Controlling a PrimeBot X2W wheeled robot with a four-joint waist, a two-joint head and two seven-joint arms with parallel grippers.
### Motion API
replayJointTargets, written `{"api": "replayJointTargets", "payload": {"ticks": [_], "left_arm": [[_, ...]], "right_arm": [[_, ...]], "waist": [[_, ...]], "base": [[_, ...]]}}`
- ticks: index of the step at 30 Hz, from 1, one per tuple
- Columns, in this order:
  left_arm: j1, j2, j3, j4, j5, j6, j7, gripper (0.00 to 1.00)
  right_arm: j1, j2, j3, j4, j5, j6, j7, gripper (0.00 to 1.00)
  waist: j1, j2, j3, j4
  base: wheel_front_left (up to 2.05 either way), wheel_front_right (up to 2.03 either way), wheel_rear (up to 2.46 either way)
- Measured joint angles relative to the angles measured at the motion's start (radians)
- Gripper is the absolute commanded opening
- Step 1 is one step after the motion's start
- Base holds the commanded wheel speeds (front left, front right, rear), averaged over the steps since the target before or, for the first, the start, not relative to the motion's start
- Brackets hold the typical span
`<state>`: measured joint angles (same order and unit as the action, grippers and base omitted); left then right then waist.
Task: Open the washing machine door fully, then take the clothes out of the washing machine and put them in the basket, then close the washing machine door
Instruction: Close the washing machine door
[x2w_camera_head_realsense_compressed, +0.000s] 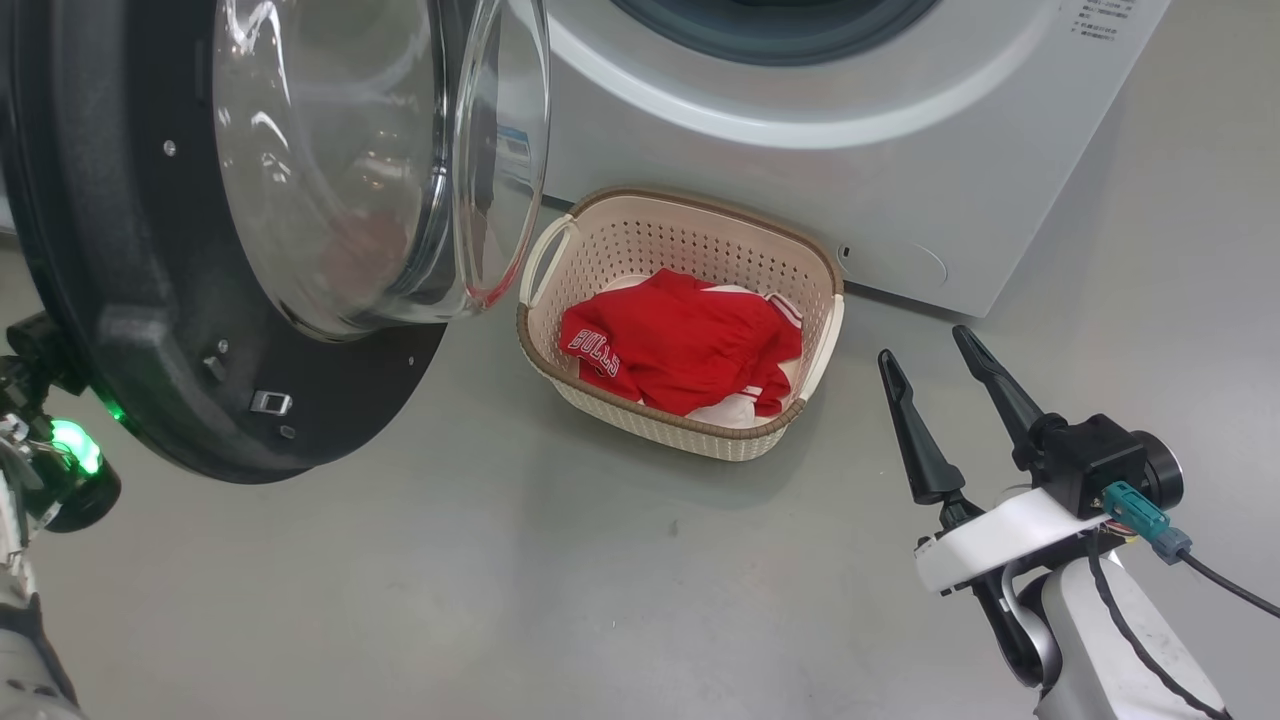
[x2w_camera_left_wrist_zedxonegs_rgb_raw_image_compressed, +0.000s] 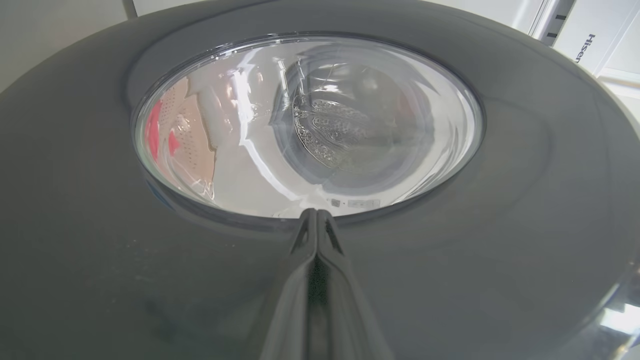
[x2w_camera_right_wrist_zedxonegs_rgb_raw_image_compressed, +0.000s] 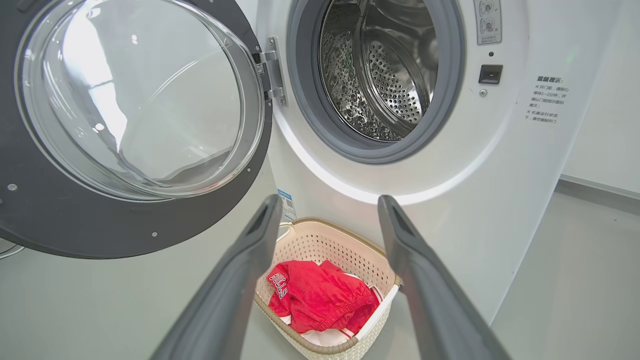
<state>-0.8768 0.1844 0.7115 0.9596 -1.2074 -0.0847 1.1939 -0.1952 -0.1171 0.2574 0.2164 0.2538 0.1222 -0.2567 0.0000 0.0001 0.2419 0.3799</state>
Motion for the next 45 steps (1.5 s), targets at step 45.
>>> {"api": "replayJointTargets", "payload": {"ticks": [45], "left_arm": [[0.287,-0.043,-0.152,-0.512,0.261,-0.037,-0.197,0.00]], "right_arm": [[0.034,0.023,-0.008,0.010,0.001,0.000,0.000,1.00]], "waist": [[0.0000,0.0000,-0.048,-0.005]], "base": [[0.00,0.00,0.00]]}}
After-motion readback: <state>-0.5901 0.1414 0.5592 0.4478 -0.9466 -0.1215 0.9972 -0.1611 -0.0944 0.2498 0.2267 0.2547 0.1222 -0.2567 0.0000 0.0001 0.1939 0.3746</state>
